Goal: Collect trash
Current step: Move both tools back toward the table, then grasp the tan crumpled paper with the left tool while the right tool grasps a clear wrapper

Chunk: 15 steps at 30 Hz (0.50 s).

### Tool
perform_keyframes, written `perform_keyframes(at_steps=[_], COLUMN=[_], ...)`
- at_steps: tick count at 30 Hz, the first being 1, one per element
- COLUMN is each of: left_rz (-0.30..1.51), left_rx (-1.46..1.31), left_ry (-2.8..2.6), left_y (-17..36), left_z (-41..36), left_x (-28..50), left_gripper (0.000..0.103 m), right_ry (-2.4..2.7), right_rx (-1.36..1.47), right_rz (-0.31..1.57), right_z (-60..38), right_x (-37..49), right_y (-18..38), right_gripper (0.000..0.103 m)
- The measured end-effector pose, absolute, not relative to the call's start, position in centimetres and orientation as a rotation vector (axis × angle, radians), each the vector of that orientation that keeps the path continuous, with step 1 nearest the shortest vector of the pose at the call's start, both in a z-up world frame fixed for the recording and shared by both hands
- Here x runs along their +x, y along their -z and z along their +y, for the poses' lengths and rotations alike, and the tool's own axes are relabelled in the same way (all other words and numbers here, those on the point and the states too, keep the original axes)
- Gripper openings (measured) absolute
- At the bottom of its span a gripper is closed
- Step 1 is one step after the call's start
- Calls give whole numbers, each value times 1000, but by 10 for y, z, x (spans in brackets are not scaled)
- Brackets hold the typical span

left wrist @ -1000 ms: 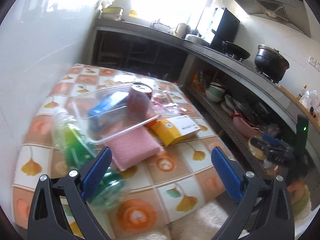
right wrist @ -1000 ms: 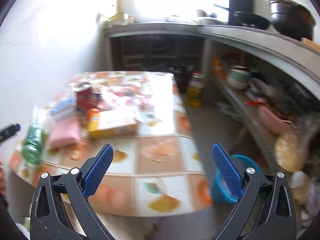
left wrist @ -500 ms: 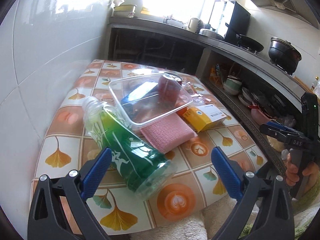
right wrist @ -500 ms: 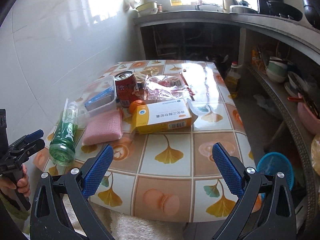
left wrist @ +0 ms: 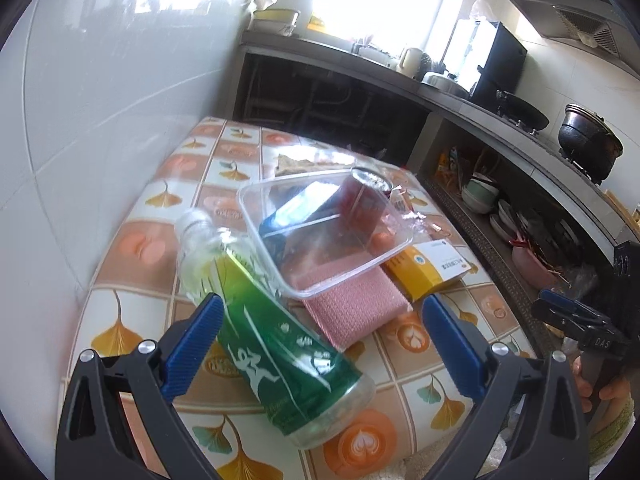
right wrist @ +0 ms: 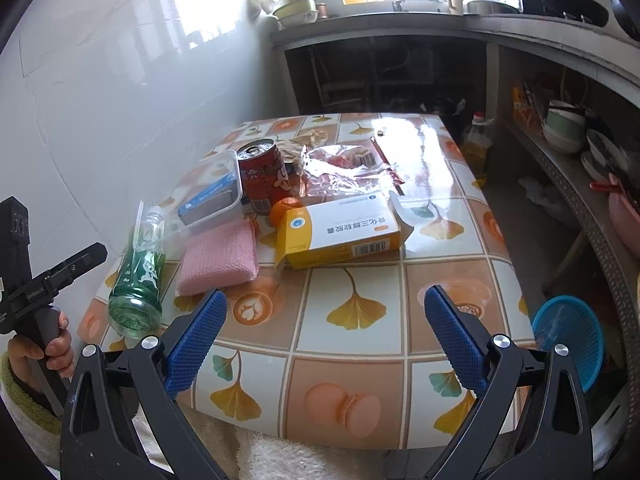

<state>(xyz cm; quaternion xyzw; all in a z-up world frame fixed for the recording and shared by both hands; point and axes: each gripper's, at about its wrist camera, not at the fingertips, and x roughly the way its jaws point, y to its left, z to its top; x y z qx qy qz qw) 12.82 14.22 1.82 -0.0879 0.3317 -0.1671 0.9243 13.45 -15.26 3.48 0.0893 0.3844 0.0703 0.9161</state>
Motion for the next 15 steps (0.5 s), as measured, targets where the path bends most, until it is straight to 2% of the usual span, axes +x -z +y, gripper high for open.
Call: perform_keyframes(at_steps=[8,15], left_rz=[603,823], left_rx=[-231,-261], left_ry=[404,638], left_y=[-72,-97], left_z=[141,108], left_x=[177,316], left_gripper=[97,97], right_ry=[-154,-195], right_rx=[266,333], right_rz=[767,728], right_z=[-175,-189], right_x=[155,182], right_y=[-43,-45], right_gripper=[95,95])
